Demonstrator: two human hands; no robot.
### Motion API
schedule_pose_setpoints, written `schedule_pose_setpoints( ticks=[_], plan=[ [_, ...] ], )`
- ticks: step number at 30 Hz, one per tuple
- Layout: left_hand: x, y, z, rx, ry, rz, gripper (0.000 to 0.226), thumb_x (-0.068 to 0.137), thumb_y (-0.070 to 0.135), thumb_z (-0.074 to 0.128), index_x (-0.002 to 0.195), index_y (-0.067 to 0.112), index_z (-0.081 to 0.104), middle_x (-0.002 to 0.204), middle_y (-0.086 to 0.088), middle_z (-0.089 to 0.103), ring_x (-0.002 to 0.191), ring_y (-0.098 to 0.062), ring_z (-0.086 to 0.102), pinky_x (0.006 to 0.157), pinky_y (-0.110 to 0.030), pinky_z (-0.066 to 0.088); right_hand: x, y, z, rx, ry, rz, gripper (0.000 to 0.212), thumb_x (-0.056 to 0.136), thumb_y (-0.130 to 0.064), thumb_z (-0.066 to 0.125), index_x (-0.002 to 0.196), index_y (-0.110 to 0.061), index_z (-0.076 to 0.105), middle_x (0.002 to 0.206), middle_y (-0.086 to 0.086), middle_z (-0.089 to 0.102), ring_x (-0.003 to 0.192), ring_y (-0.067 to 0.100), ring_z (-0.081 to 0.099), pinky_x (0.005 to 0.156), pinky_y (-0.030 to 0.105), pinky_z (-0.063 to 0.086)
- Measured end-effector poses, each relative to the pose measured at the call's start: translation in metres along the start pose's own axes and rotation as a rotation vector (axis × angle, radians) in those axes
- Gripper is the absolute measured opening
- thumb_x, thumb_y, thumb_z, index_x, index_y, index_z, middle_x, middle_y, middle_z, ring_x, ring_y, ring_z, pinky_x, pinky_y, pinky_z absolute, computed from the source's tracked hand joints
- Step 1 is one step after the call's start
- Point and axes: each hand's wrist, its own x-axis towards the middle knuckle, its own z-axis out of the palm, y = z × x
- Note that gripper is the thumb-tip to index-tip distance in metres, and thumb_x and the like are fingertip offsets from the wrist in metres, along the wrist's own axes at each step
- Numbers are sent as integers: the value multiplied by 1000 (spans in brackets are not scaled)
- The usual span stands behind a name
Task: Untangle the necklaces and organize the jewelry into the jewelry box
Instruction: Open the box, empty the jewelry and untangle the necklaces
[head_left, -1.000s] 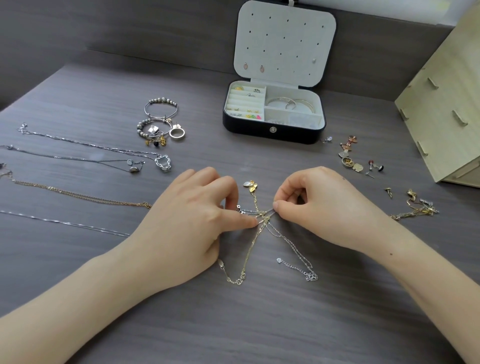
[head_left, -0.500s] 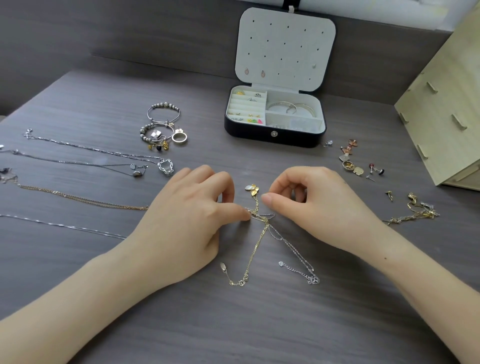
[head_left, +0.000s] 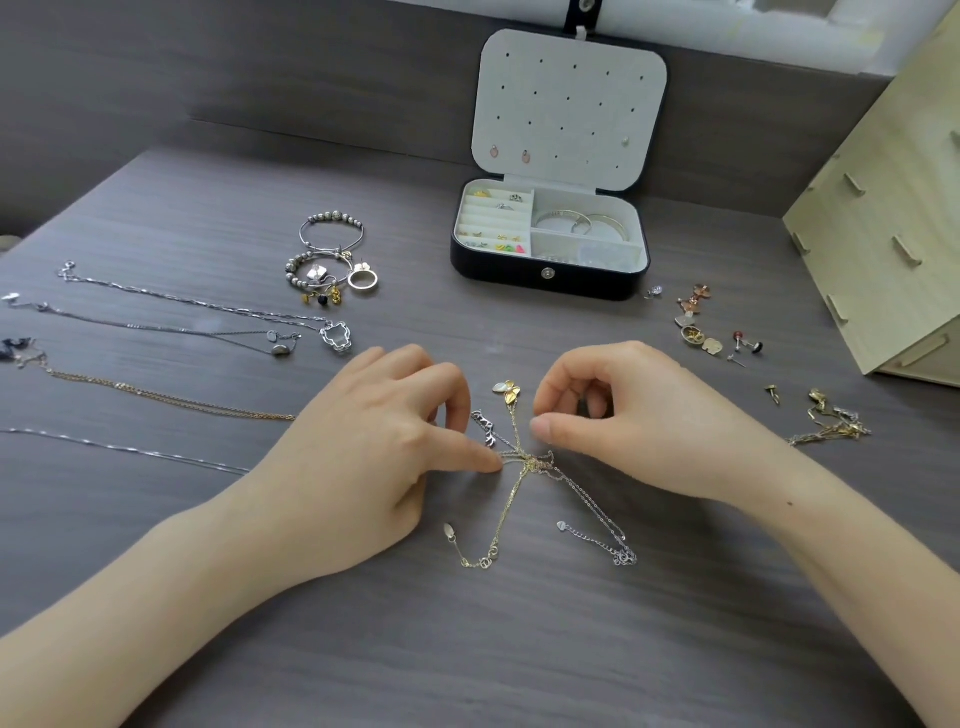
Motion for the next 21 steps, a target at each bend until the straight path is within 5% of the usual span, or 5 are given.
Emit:
schedule_pose_setpoints(
  ticks=[13,21],
  plan=[
    [-1,2,-3,-29,-15,6,62,61,8,24,89,33,74,82,4,57,68,-20,48,54,-37,42,22,-9,13,-85,15,-13,16,75,-36,74,69,-24,65,59,-12,57,55,0,49,60,23,38],
    [-2,0,-7,-144,55,-147,46,69,7,35,85,29,73,82,8,58,71,-14,48,62,-28,36,35,-3,9,-67,41,-71,12,80,-26,70,87,-29,61,62,-9,55,56,0,47,58,23,32]
  ],
)
